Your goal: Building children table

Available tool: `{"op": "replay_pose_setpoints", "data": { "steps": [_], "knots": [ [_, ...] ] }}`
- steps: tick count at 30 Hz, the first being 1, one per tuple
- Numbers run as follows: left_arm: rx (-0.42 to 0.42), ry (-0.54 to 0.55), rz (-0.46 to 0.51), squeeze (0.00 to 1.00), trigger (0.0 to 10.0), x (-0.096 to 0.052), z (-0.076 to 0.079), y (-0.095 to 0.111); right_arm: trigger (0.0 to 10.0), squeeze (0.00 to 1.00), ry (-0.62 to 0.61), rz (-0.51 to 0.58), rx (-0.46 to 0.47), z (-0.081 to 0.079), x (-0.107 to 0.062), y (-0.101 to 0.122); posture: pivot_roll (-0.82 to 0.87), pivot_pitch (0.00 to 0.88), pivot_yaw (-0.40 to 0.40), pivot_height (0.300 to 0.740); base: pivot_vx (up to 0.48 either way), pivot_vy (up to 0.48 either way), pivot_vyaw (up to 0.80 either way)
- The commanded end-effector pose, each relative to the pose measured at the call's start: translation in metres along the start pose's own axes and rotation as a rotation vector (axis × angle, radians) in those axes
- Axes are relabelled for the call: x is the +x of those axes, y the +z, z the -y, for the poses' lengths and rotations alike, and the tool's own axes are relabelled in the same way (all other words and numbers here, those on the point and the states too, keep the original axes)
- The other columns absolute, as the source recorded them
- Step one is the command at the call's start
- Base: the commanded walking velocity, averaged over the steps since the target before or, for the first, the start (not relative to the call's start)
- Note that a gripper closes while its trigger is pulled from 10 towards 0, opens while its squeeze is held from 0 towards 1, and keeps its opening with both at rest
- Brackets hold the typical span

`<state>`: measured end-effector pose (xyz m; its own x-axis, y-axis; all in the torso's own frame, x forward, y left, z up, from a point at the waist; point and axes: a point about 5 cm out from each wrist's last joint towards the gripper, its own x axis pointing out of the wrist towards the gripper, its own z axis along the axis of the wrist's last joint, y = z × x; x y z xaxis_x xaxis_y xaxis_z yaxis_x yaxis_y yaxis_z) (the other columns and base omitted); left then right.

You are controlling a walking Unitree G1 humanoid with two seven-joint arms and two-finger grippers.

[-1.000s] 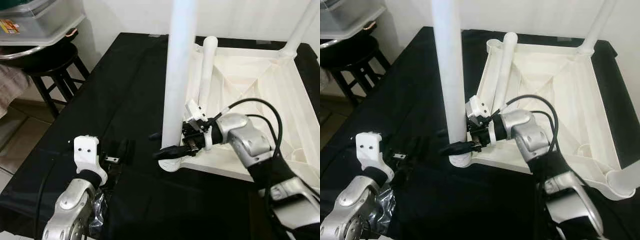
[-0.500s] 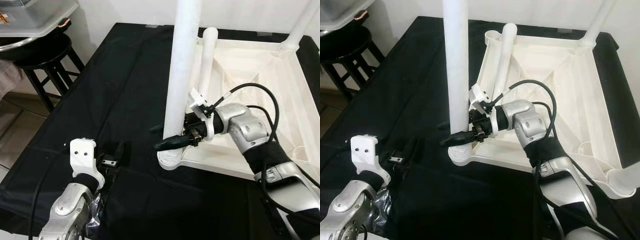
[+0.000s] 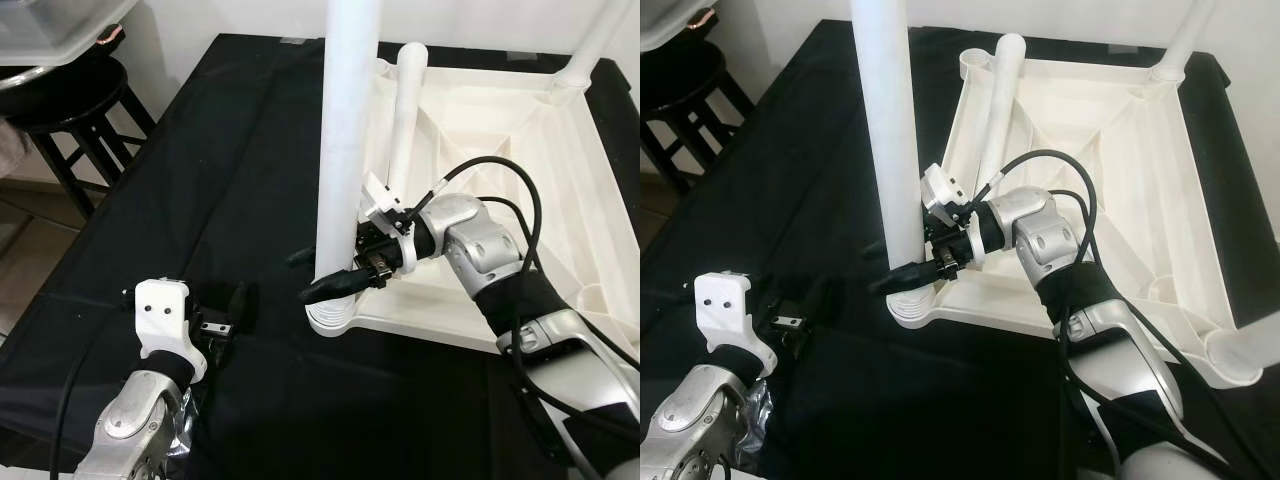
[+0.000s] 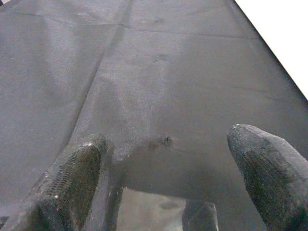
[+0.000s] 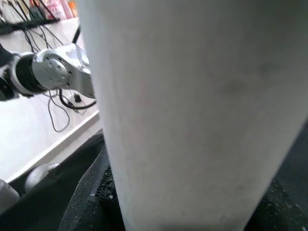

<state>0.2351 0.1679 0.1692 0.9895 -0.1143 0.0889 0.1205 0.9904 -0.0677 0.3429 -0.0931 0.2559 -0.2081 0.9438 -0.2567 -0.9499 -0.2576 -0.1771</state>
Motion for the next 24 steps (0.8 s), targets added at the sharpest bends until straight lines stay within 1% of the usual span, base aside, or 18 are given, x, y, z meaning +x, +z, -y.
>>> {"op": "replay_pose_setpoints", "data": {
  "steps": [1, 4, 7, 8, 14, 15, 17, 19, 20, 21, 24],
  "knots": [
    [0.000, 0.014, -0.024, 0.00, 10.0, -0.005, -0.001, -0.003, 10.0, 0.00, 0.003, -0.115, 0.010, -0.002, -0.002, -0.014, 0.09, 0.351, -0.003, 0.740, 0.000, 0.000, 0.00],
    [0.000, 0.014, -0.024, 0.00, 10.0, -0.005, -0.001, -0.003, 10.0, 0.00, 0.003, -0.115, 0.010, -0.002, -0.002, -0.014, 0.09, 0.351, -0.003, 0.740, 0.000, 0.000, 0.00],
    [-0.002, 0.017, -0.023, 0.00, 10.0, -0.005, 0.000, -0.002, 10.0, 0.00, 0.037, -0.166, -0.019, -0.007, 0.001, -0.021, 0.09, 0.355, -0.005, 0.740, 0.000, 0.000, 0.00],
    [-0.002, 0.018, -0.022, 0.00, 10.0, -0.005, 0.000, -0.002, 10.0, 0.00, 0.049, -0.163, -0.024, -0.009, 0.003, -0.022, 0.09, 0.355, -0.005, 0.740, 0.000, 0.000, 0.00],
    [-0.002, 0.021, -0.023, 0.00, 10.0, -0.005, 0.000, -0.001, 10.0, 0.00, 0.067, -0.147, -0.031, -0.013, 0.006, -0.023, 0.10, 0.359, -0.004, 0.740, 0.000, 0.000, 0.00],
    [-0.001, 0.021, -0.023, 0.00, 10.0, -0.005, 0.000, 0.000, 10.0, 0.00, 0.072, -0.138, -0.023, -0.016, 0.006, -0.026, 0.10, 0.360, -0.002, 0.740, 0.000, 0.000, 0.00],
    [-0.001, 0.021, -0.023, 0.00, 10.0, -0.005, 0.000, 0.000, 10.0, 0.00, 0.072, -0.138, -0.023, -0.016, 0.006, -0.026, 0.10, 0.360, -0.002, 0.740, 0.000, 0.000, 0.00],
    [0.000, 0.021, -0.024, 0.00, 10.0, -0.003, -0.001, 0.000, 10.0, 0.00, 0.072, -0.122, -0.005, -0.022, 0.004, -0.031, 0.09, 0.360, 0.001, 0.740, 0.000, 0.000, 0.00],
    [0.000, 0.021, -0.024, 0.00, 10.0, -0.003, -0.001, 0.000, 10.0, 0.00, 0.072, -0.122, -0.005, -0.022, 0.004, -0.031, 0.09, 0.360, 0.001, 0.740, 0.000, 0.000, 0.00],
    [0.000, 0.020, -0.023, 0.00, 10.0, -0.003, -0.001, 0.001, 10.0, 0.00, 0.066, -0.109, 0.007, -0.026, 0.003, -0.034, 0.09, 0.360, 0.002, 0.740, 0.000, 0.000, 0.00],
    [-0.001, 0.020, -0.023, 0.00, 10.0, -0.002, -0.001, 0.001, 10.0, 0.00, 0.062, -0.102, 0.014, -0.028, 0.002, -0.036, 0.09, 0.360, 0.002, 0.740, 0.000, 0.000, 0.00]
  ]
}}
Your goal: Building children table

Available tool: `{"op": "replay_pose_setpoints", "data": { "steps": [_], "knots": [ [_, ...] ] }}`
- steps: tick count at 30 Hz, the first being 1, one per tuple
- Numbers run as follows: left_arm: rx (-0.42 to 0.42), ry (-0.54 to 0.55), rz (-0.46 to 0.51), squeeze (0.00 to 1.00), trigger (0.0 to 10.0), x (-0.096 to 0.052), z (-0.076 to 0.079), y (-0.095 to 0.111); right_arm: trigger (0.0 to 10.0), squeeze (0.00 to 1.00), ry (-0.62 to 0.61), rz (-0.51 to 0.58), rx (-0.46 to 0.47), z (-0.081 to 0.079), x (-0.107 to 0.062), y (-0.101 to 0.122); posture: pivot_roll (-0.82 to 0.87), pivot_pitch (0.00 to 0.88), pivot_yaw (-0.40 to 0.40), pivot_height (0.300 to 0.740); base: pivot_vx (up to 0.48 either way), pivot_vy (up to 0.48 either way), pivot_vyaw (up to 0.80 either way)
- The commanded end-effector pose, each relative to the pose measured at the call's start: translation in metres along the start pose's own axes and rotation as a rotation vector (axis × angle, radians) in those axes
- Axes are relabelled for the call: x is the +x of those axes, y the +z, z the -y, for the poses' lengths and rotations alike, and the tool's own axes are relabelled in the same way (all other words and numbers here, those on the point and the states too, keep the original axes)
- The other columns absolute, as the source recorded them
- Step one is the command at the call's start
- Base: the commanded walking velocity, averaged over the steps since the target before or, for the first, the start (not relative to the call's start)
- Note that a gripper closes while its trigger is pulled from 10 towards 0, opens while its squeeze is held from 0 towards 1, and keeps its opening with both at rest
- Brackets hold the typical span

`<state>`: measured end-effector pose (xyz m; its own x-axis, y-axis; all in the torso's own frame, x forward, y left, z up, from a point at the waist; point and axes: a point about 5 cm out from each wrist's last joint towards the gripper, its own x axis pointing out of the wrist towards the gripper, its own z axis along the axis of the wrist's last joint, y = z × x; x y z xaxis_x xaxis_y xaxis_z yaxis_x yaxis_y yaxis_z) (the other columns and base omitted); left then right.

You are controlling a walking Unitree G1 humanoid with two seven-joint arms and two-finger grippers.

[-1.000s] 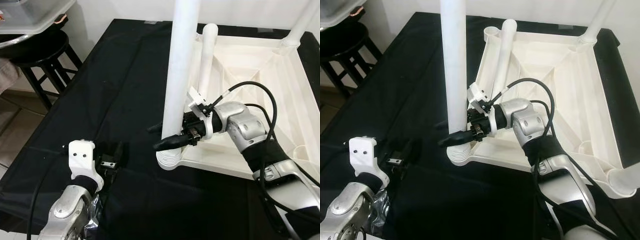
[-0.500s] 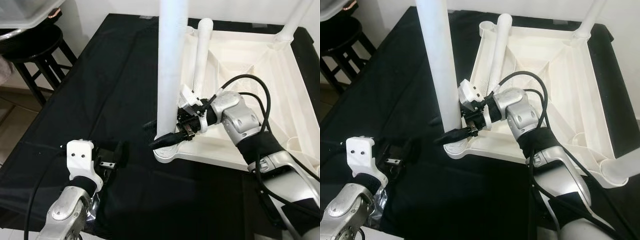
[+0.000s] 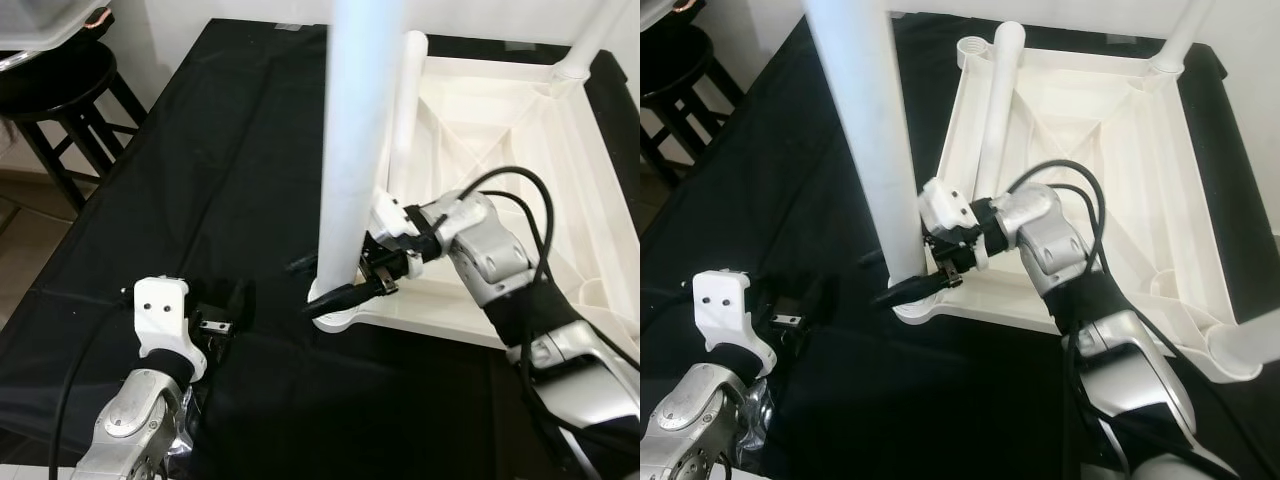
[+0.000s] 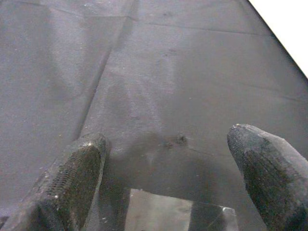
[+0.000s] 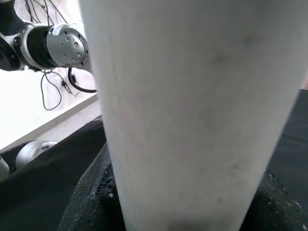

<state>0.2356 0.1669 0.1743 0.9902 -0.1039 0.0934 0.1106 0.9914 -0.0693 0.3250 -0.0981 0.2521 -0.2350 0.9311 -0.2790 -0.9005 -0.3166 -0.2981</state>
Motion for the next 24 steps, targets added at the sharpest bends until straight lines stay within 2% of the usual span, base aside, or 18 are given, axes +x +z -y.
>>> {"op": "replay_pose_setpoints", "data": {
  "steps": [1, 2, 3, 5, 6, 7, 8, 10, 11, 12, 13, 14, 16, 17, 18, 24],
  "knots": [
    [0.000, 0.009, -0.028, 0.00, 10.0, -0.002, -0.001, -0.004, 10.0, 0.00, 0.009, -0.085, 0.162, -0.019, 0.003, -0.038, 0.08, 0.358, -0.004, 0.740, 0.000, 0.000, 0.00],
    [0.000, 0.009, -0.028, 0.00, 10.0, -0.002, -0.001, -0.004, 10.0, 0.00, 0.009, -0.085, 0.162, -0.019, 0.003, -0.038, 0.08, 0.358, -0.004, 0.740, 0.000, 0.000, 0.00],
    [-0.001, 0.009, -0.026, 0.00, 10.0, -0.002, -0.001, -0.004, 10.0, 0.00, -0.043, -0.072, 0.176, -0.025, 0.006, -0.041, 0.08, 0.355, -0.012, 0.740, 0.000, 0.000, 0.00],
    [-0.001, 0.009, -0.026, 0.00, 10.0, -0.002, -0.001, -0.004, 10.0, 0.00, -0.043, -0.072, 0.176, -0.025, 0.006, -0.041, 0.08, 0.355, -0.012, 0.740, 0.000, 0.000, 0.00],
    [0.000, 0.012, -0.021, 0.00, 10.0, -0.001, -0.002, -0.003, 10.0, 0.00, -0.216, -0.073, 0.238, -0.035, 0.013, -0.050, 0.08, 0.352, -0.024, 0.740, 0.000, 0.000, 0.00],
    [0.004, 0.017, -0.015, 0.00, 10.0, 0.000, -0.004, -0.002, 10.0, 0.00, -0.591, -0.155, 0.298, -0.040, 0.023, -0.065, 0.08, 0.345, -0.030, 0.740, 0.000, 0.000, 0.00],
    [0.012, 0.026, -0.002, 0.00, 10.0, 0.001, -0.008, 0.001, 10.0, 0.00, -0.899, -0.258, 0.378, -0.064, 0.027, -0.075, 0.08, 0.339, -0.018, 0.740, 0.000, 0.000, 0.00],
    [0.012, 0.026, -0.002, 0.00, 10.0, 0.001, -0.008, 0.001, 10.0, 0.00, -0.899, -0.258, 0.378, -0.064, 0.027, -0.075, 0.08, 0.339, -0.018, 0.740, 0.000, 0.000, 0.00],
    [0.020, 0.033, 0.008, 0.00, 10.0, 0.003, -0.013, 0.004, 10.0, 0.00, -1.096, -0.307, 0.454, -0.084, 0.028, -0.078, 0.06, 0.325, 0.007, 0.740, 0.000, 0.000, 0.00],
    [0.020, 0.033, 0.008, 0.00, 10.0, 0.003, -0.013, 0.004, 10.0, 0.00, -1.096, -0.307, 0.454, -0.084, 0.028, -0.078, 0.06, 0.325, 0.007, 0.740, 0.000, 0.000, 0.00],
    [0.026, 0.035, 0.016, 0.00, 10.0, 0.006, -0.018, 0.005, 10.0, 0.00, -1.228, -0.311, 0.498, -0.088, 0.023, -0.077, 0.04, 0.300, 0.021, 0.740, 0.000, 0.000, 0.00],
    [0.030, 0.036, 0.019, 0.00, 10.0, 0.009, -0.021, 0.005, 10.0, 0.00, -1.264, -0.291, 0.521, -0.088, 0.021, -0.077, 0.05, 0.293, 0.023, 0.740, 0.000, 0.000, 0.00],
    [0.039, 0.020, 0.041, 0.00, 10.0, 0.019, -0.022, 0.010, 10.0, 0.00, -1.306, -0.262, 0.519, -0.071, 0.015, -0.079, 0.04, 0.268, 0.032, 0.740, 0.000, 0.000, 0.00],
    [0.039, 0.020, 0.041, 0.00, 10.0, 0.019, -0.022, 0.010, 10.0, 0.00, -1.306, -0.262, 0.519, -0.071, 0.015, -0.079, 0.04, 0.268, 0.032, 0.740, 0.000, 0.000, 0.00],
    [0.041, 0.006, 0.068, 0.00, 10.0, 0.027, -0.021, 0.016, 10.0, 0.00, -1.327, -0.249, 0.503, -0.062, 0.012, -0.079, 0.04, 0.253, 0.036, 0.740, 0.000, 0.000, 0.00],
    [0.042, -0.007, 0.086, 0.00, 10.0, 0.033, -0.022, 0.020, 10.0, 0.00, -1.350, -0.235, 0.494, -0.059, 0.012, -0.078, 0.04, 0.230, 0.044, 0.740, 0.000, 0.000, 0.00]
  ]
}}
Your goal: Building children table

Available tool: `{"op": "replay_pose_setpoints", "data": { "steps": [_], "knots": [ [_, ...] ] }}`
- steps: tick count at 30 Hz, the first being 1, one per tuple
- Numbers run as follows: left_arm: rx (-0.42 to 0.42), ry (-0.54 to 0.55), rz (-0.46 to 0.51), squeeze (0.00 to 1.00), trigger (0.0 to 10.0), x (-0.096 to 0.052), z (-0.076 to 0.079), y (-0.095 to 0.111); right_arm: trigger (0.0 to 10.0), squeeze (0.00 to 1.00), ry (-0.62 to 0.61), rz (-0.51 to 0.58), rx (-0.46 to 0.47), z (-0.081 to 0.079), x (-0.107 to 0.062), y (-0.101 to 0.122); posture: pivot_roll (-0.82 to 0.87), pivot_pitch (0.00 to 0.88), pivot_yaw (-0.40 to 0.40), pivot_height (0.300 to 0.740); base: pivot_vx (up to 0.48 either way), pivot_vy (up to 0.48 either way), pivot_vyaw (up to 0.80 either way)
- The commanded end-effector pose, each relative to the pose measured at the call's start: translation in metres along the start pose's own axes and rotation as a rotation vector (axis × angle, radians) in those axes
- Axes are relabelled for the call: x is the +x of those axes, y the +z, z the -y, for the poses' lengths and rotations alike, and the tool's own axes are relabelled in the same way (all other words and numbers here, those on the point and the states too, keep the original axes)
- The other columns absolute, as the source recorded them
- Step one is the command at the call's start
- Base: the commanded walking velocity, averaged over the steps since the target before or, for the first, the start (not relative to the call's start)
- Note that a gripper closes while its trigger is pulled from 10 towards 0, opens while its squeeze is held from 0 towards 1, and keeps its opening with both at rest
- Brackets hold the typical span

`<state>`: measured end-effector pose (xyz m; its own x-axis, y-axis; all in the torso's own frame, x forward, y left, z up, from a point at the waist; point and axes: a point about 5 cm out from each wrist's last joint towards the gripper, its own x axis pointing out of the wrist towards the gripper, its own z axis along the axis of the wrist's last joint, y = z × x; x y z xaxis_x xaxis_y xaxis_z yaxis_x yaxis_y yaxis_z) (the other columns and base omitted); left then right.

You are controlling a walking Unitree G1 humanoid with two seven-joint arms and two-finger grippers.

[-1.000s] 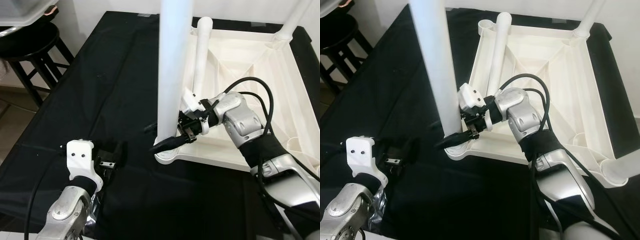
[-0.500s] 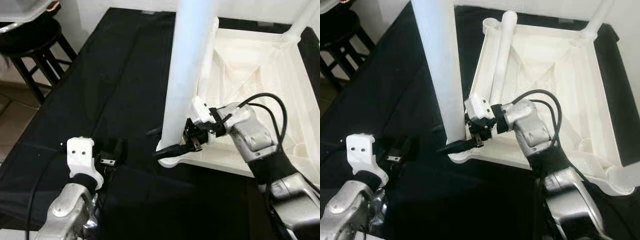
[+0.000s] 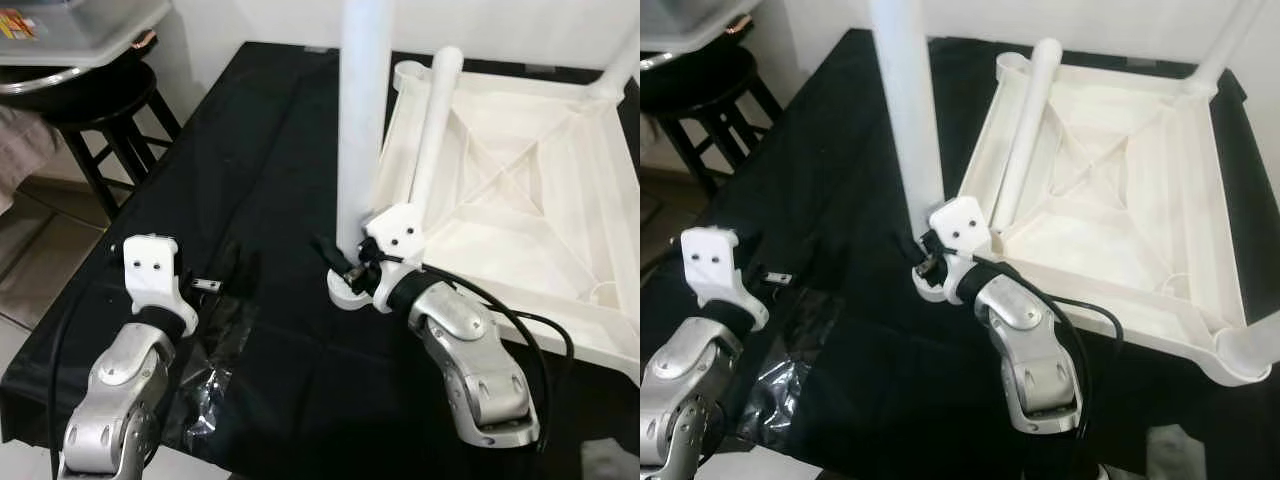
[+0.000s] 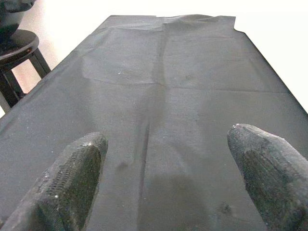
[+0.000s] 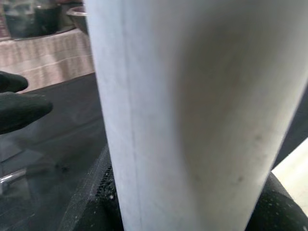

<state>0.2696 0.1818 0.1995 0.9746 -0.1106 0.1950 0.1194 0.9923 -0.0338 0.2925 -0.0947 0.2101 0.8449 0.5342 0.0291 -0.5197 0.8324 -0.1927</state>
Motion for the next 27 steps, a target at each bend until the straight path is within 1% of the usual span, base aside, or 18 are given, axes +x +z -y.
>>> {"op": "replay_pose_setpoints", "data": {
  "steps": [1, 2, 5, 6, 7, 9, 12, 16, 17, 18, 19, 20, 21, 22, 23, 25, 26, 27],
  "knots": [
    [0.008, 0.006, -0.016, 0.00, 10.0, -0.002, -0.005, -0.003, 10.0, 0.00, -0.107, -0.251, 0.079, 0.014, -0.011, -0.053, 0.04, 0.230, 0.044, 0.740, 0.000, 0.000, 0.00],
    [0.007, -0.013, -0.010, 0.00, 10.0, 0.000, -0.004, -0.002, 10.0, 0.00, -0.145, -0.254, 0.079, 0.011, -0.013, -0.050, 0.04, 0.220, 0.046, 0.740, 0.000, 0.000, 0.00],
    [-0.006, -0.056, 0.002, 0.00, 10.0, 0.002, -0.001, 0.001, 10.0, 0.00, -0.176, -0.253, 0.082, 0.008, -0.015, -0.048, 0.04, 0.212, 0.046, 0.740, 0.000, 0.000, 0.00],
    [-0.041, -0.157, 0.046, 0.00, 10.0, 0.007, 0.005, 0.011, 10.0, 0.00, -0.219, -0.255, 0.087, 0.006, -0.016, -0.045, 0.04, 0.201, 0.049, 0.740, 0.000, 0.000, 0.00],
    [-0.041, -0.157, 0.046, 0.00, 10.0, 0.007, 0.005, 0.011, 10.0, 0.00, -0.219, -0.255, 0.087, 0.006, -0.016, -0.045, 0.04, 0.201, 0.049, 0.740, 0.000, 0.000, 0.00],
    [-0.050, -0.200, 0.062, 0.00, 10.0, 0.010, 0.007, 0.015, 10.0, 0.00, -0.223, -0.255, 0.089, 0.005, -0.015, -0.046, 0.04, 0.194, 0.049, 0.740, 0.000, 0.000, 0.00],
    [-0.049, -0.308, 0.093, 0.00, 10.0, 0.016, 0.013, 0.026, 10.0, 0.00, -0.214, -0.233, 0.106, 0.003, -0.012, -0.044, 0.04, 0.179, 0.057, 0.740, 0.000, 0.000, 0.00],
    [-0.056, -0.343, 0.101, 0.00, 10.0, 0.017, 0.016, 0.028, 10.0, 0.00, -0.203, -0.204, 0.112, 0.001, -0.011, -0.041, 0.04, 0.174, 0.059, 0.740, 0.000, 0.000, 0.00],
    [-0.060, -0.354, 0.101, 0.00, 10.0, 0.018, 0.017, 0.028, 10.0, 1.00, -0.190, -0.183, 0.113, 0.001, -0.010, -0.039, 0.04, 0.171, 0.061, 0.740, 0.000, 0.000, 0.00],
    [-0.064, -0.363, 0.099, 0.00, 10.0, 0.017, 0.020, 0.027, 10.0, 1.00, -0.175, -0.141, 0.118, 0.002, -0.010, -0.034, 0.03, 0.170, 0.061, 0.740, 0.000, 0.000, 0.00],
    [-0.064, -0.363, 0.099, 0.00, 10.0, 0.017, 0.020, 0.027, 10.0, 1.00, -0.175, -0.141, 0.118, 0.002, -0.010, -0.034, 0.03, 0.170, 0.061, 0.740, 0.000, 0.000, 0.00],
    [-0.067, -0.369, 0.097, 0.00, 10.0, 0.017, 0.021, 0.026, 10.0, 1.00, -0.165, -0.112, 0.121, 0.003, -0.010, -0.030, 0.03, 0.170, 0.061, 0.740, 0.000, 0.000, 0.00],
    [-0.071, -0.373, 0.095, 0.00, 10.0, 0.016, 0.023, 0.025, 10.0, 1.00, -0.104, -0.048, 0.133, 0.004, -0.009, -0.020, 0.04, 0.170, 0.062, 0.740, 0.000, 0.000, 0.00],
    [-0.071, -0.373, 0.095, 0.00, 10.0, 0.016, 0.023, 0.025, 10.0, 1.00, -0.104, -0.048, 0.133, 0.004, -0.009, -0.020, 0.04, 0.170, 0.062, 0.740, 0.000, 0.000, 0.00],
    [-0.078, -0.378, 0.093, 0.00, 10.0, 0.016, 0.024, 0.025, 10.0, 1.00, -0.043, 0.020, 0.114, 0.009, -0.009, -0.008, 0.04, 0.169, 0.066, 0.740, 0.000, 0.000, 0.00],
    [-0.088, -0.388, 0.092, 0.00, 10.0, 0.014, 0.026, 0.024, 10.0, 1.00, 0.102, 0.101, 0.045, 0.023, -0.011, 0.013, 0.04, 0.169, 0.063, 0.740, 0.000, 0.000, 0.00],
    [-0.088, -0.388, 0.092, 0.00, 10.0, 0.014, 0.026, 0.024, 10.0, 1.00, 0.102, 0.101, 0.045, 0.023, -0.011, 0.013, 0.04, 0.169, 0.063, 0.740, 0.000, 0.000, 0.00],
    [-0.092, -0.392, 0.091, 0.00, 10.0, 0.014, 0.026, 0.024, 10.0, 1.00, 0.149, 0.105, 0.011, 0.031, -0.012, 0.018, 0.04, 0.172, 0.057, 0.740, 0.000, 0.000, 0.00]
  ]
}}
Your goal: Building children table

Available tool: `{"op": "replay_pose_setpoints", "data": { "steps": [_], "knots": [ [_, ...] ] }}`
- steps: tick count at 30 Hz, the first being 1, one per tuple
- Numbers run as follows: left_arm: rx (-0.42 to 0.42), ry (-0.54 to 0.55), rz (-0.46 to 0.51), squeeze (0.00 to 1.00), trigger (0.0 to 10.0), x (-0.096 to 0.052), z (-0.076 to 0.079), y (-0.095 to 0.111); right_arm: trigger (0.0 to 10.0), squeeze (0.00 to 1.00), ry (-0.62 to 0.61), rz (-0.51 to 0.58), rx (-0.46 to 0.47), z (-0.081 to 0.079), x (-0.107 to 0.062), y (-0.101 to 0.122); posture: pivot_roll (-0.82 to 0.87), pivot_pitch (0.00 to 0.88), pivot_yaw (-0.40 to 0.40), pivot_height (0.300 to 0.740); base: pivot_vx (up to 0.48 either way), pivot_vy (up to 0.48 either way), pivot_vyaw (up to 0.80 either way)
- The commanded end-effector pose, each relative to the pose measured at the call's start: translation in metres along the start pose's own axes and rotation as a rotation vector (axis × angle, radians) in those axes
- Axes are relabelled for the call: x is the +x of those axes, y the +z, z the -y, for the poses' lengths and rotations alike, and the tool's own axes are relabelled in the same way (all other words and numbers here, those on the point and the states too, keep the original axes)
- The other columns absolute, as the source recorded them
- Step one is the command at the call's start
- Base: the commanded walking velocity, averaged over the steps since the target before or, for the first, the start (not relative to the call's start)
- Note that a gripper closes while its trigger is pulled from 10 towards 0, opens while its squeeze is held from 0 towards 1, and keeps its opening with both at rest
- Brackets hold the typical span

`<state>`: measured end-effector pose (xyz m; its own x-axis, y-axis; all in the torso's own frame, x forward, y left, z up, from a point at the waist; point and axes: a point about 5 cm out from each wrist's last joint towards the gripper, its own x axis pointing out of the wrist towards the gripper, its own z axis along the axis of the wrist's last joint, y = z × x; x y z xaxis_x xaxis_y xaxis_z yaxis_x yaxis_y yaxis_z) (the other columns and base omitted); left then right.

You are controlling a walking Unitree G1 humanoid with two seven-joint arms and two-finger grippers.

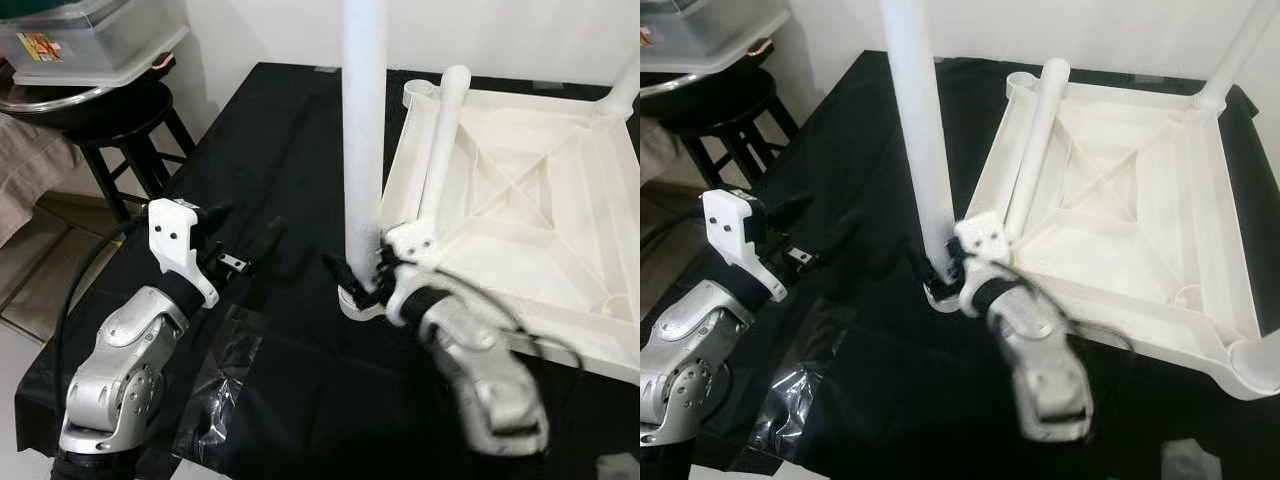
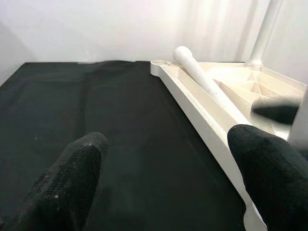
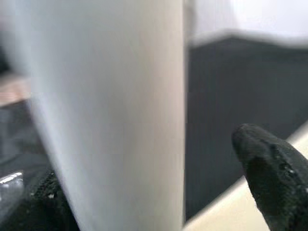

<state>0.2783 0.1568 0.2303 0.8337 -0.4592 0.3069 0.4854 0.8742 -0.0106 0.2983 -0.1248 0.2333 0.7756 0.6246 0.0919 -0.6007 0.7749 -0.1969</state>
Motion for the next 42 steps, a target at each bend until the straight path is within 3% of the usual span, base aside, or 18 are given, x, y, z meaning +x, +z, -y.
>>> {"op": "replay_pose_setpoints", "data": {
  "steps": [1, 3, 4, 5, 6, 10, 13, 14, 19, 36, 39, 41, 42],
  "knots": [
    [-0.021, -0.011, -0.011, 0.00, 10.0, -0.003, 0.003, -0.004, 10.0, 1.00, 0.093, 0.007, -0.041, 0.010, -0.002, 0.005, 0.04, 0.173, 0.055, 0.740, 0.000, 0.000, 0.00],
    [-0.021, -0.011, -0.011, 0.00, 10.0, -0.003, 0.003, -0.004, 10.0, 1.00, 0.093, 0.007, -0.041, 0.010, -0.002, 0.005, 0.04, 0.173, 0.055, 0.740, 0.000, 0.000, 0.00],
    [-0.023, -0.013, -0.010, 0.00, 10.0, -0.003, 0.003, -0.004, 10.0, 1.00, 0.129, -0.015, -0.086, 0.019, -0.003, 0.007, 0.04, 0.174, 0.054, 0.740, 0.000, 0.000, 0.00],
    [-0.025, -0.013, -0.009, 0.00, 10.0, -0.003, 0.004, -0.004, 10.0, 0.42, 0.179, -0.047, -0.124, 0.030, -0.002, 0.010, 0.05, 0.175, 0.050, 0.740, 0.000, 0.000, 0.00],
    [-0.029, -0.013, -0.007, 0.00, 10.0, -0.003, 0.004, -0.004, 10.0, 0.00, 0.227, -0.071, -0.154, 0.037, -0.002, 0.012, 0.05, 0.175, 0.050, 0.740, 0.000, 0.000, 0.00],
    [-0.034, -0.013, -0.004, 0.00, 10.0, -0.004, 0.006, -0.004, 10.0, 0.00, 0.339, -0.098, -0.121, 0.048, 0.008, 0.016, 0.06, 0.179, 0.040, 0.740, 0.000, 0.000, 0.00],
    [-0.035, -0.010, -0.004, 0.00, 10.0, -0.004, 0.008, -0.004, 10.0, 0.00, 0.322, -0.069, -0.064, 0.054, 0.019, 0.019, 0.06, 0.181, 0.032, 0.740, 0.000, 0.000, 0.00],
    [-0.035, -0.006, -0.003, 0.00, 10.0, -0.004, 0.008, -0.004, 0.0, 0.00, 0.311, -0.047, -0.035, 0.057, 0.025, 0.020, 0.07, 0.182, 0.028, 0.740, 0.000, 0.000, 0.00],
    [-0.034, 0.011, 0.000, 0.00, 10.0, -0.006, 0.008, -0.003, 0.0, 0.00, 0.267, 0.011, 0.038, 0.057, 0.035, 0.022, 0.07, 0.186, 0.028, 0.740, 0.000, 0.000, 0.00],
    [-0.044, 0.012, 0.007, 0.00, 10.0, 0.001, 0.004, -0.003, 0.0, 0.00, 0.244, 0.025, 0.060, 0.064, 0.035, 0.018, 0.06, 0.182, 0.042, 0.740, 0.000, 0.000, 0.00],
    [-0.108, -0.003, 0.064, 0.00, 10.0, 0.014, 0.003, 0.006, 0.0, 0.00, 0.163, 0.123, 0.106, 0.072, 0.035, 0.027, 0.06, 0.177, 0.043, 0.740, 0.000, 0.000, 0.00],
    [-0.108, -0.003, 0.064, 0.00, 10.0, 0.014, 0.003, 0.006, 0.0, 0.00, 0.163, 0.123, 0.106, 0.072, 0.035, 0.027, 0.06, 0.177, 0.043, 0.740, 0.000, 0.000, 0.00],
    [-0.165, -0.025, 0.099, 0.00, 10.0, 0.021, 0.004, 0.013, 0.0, 0.00, 0.162, 0.179, 0.127, 0.071, 0.034, 0.032, 0.06, 0.173, 0.047, 0.740, 0.000, 0.000, 0.00]
  ]
}}
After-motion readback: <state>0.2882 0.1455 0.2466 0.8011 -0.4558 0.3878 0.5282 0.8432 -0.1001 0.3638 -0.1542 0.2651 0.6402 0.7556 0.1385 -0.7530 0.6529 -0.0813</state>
